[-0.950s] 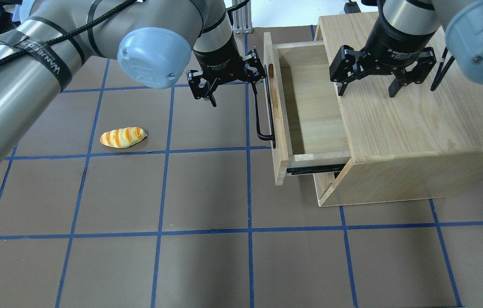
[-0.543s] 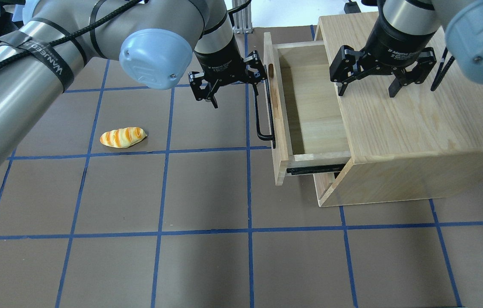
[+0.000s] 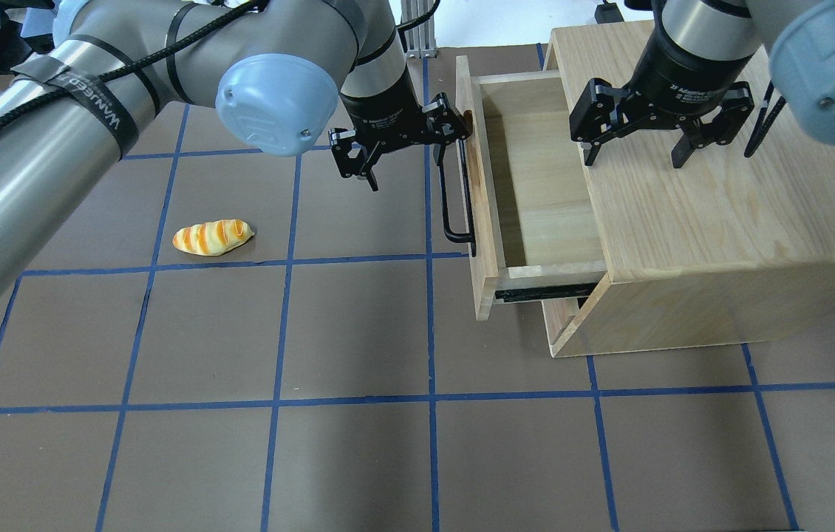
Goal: Open upper drawer
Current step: 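Keep pulling the drawer farther out with the left gripper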
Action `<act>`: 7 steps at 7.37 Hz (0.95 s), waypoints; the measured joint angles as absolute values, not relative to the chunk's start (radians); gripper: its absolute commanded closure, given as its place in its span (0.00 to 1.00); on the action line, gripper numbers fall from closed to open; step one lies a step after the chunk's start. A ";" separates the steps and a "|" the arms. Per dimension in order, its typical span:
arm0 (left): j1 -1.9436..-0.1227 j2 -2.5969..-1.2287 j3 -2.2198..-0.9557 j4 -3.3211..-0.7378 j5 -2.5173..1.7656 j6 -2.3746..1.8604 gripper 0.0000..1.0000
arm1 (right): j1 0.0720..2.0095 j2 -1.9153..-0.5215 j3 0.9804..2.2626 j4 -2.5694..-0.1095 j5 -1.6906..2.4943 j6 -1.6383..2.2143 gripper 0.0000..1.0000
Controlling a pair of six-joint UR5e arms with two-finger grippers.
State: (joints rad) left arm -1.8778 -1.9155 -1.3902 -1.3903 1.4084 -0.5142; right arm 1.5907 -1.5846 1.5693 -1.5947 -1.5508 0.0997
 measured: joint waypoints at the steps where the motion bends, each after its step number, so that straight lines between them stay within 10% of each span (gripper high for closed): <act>1: -1.879 -1.904 -1.386 -1.393 1.398 -0.523 0.00 | 1.591 -1.585 1.569 -1.595 -1.551 0.100 0.00; 7: -1.879 -1.912 -1.392 -1.383 1.377 -0.524 0.00 | 1.591 -1.585 1.569 -1.595 -1.551 0.100 0.00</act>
State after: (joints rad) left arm -1.8793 -1.9116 -1.3919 -1.3830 1.3768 -0.5240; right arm 1.5907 -1.5846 1.5693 -1.5949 -1.5509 0.0997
